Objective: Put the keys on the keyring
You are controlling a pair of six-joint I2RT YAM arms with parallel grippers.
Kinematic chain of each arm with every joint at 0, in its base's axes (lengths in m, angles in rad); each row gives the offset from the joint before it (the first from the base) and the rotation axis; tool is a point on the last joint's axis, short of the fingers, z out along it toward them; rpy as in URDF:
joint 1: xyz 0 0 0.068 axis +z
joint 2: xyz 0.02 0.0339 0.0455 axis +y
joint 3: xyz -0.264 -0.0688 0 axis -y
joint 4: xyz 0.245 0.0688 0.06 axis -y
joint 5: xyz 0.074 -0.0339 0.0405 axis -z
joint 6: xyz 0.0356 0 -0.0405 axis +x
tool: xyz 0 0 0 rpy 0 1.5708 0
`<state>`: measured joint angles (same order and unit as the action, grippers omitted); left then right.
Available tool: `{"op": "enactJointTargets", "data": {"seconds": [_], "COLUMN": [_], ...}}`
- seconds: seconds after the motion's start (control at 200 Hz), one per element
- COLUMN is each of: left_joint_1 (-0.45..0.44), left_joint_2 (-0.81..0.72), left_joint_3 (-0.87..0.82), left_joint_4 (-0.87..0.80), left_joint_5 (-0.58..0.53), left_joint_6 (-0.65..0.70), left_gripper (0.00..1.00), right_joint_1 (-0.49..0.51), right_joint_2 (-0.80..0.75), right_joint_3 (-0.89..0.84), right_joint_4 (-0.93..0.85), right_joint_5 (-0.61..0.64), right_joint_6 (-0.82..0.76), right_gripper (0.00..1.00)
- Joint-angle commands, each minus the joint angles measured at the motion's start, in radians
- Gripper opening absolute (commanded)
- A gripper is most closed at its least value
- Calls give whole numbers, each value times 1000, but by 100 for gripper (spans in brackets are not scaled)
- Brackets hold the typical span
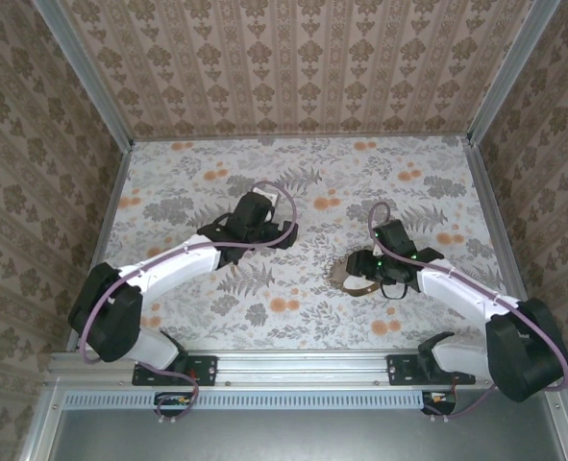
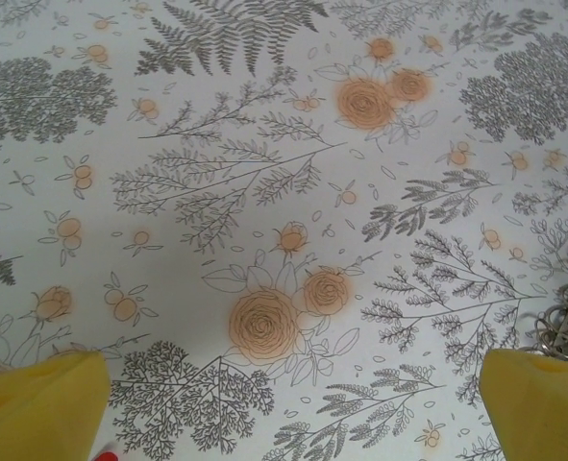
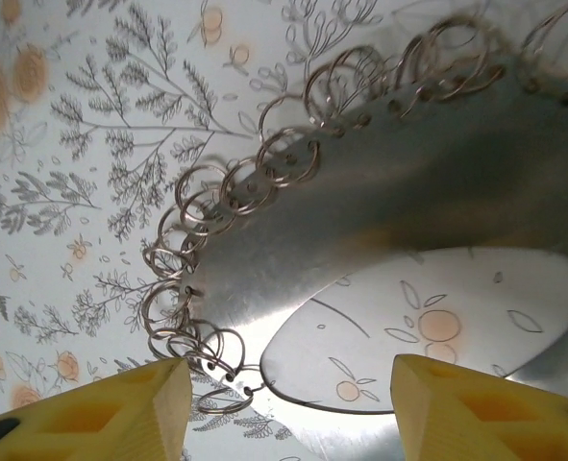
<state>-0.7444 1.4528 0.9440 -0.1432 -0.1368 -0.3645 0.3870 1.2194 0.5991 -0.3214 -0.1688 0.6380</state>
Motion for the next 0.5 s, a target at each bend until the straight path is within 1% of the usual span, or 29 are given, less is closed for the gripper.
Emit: {"op": "enactJointTargets", "data": {"seconds": [0.0, 0.105, 0.225, 0.41, 0.495], "left_joint_1": [41, 93, 138, 162, 166], "left_joint_2": [-69, -103, -143, -206, -230], "left_joint_3": [4, -10, -33, -68, -87], "left_joint_4": [-35, -57, -63, -73, -79], "left_joint_5": [-36, -35, -22, -21, -27], "left_joint_6": [-55, -86, -98, -91, -91], "left_gripper": [100, 100, 100, 100, 100], "right_joint_1": [30, 48, 50, 59, 69], "right_joint_2": [23, 41, 76, 162, 227], "right_joint_3": [-5, -14, -10, 28, 53], "right_joint_4": [22, 30, 53, 96, 115], "right_joint_5": [36, 54, 62, 55, 49], "right_joint_6": [53, 65, 76, 81, 84], "right_gripper": [58, 57, 54, 51, 47]}}
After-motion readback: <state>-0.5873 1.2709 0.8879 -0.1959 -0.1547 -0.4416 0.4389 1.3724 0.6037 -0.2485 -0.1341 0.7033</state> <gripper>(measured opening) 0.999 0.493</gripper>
